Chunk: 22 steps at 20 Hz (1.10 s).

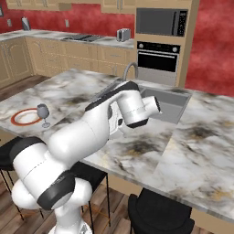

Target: Retrieve the wine glasses from the counter and place one next to each plate.

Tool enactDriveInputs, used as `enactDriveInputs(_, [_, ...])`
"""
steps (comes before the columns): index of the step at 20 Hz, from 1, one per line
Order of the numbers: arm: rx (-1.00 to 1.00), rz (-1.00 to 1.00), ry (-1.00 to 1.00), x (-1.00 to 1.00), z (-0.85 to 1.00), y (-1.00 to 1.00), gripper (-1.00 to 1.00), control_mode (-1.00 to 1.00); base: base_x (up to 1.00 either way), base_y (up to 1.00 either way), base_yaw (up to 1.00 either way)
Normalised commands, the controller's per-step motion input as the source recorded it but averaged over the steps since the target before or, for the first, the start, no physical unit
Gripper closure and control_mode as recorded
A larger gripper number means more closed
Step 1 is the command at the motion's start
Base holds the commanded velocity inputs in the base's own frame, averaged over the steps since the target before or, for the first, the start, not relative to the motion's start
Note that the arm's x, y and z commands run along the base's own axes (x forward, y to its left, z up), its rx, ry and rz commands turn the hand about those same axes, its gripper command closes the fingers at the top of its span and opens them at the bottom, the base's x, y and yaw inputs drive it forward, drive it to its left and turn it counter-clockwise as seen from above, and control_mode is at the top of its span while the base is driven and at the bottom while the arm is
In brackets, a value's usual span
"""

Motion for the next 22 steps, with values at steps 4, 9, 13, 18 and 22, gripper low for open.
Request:
enactDriveInputs(4, [0.0,-0.11,0.0,0.0,-0.25,0.0,1.0,-1.0,0.0,0.0,0.0])
enactDriveInputs(9, [0.0,-0.13,0.0,0.0,-0.25,0.0,1.0,-1.0,0.0,0.0,0.0])
enactDriveInputs(13, [0.0,-0.09,0.0,0.08,-0.25,0.0,1.0,-1.0,0.0,0.0,0.0])
enactDriveInputs(18, [0.0,-0.01,0.0,0.12,-0.22,-0.01,1.0,-1.0,0.0,0.0,0.0])
enactDriveInputs(22, [0.0,0.0,0.0,0.12,-0.24,-0.08,1.0,-1.0,0.0,0.0,0.0])
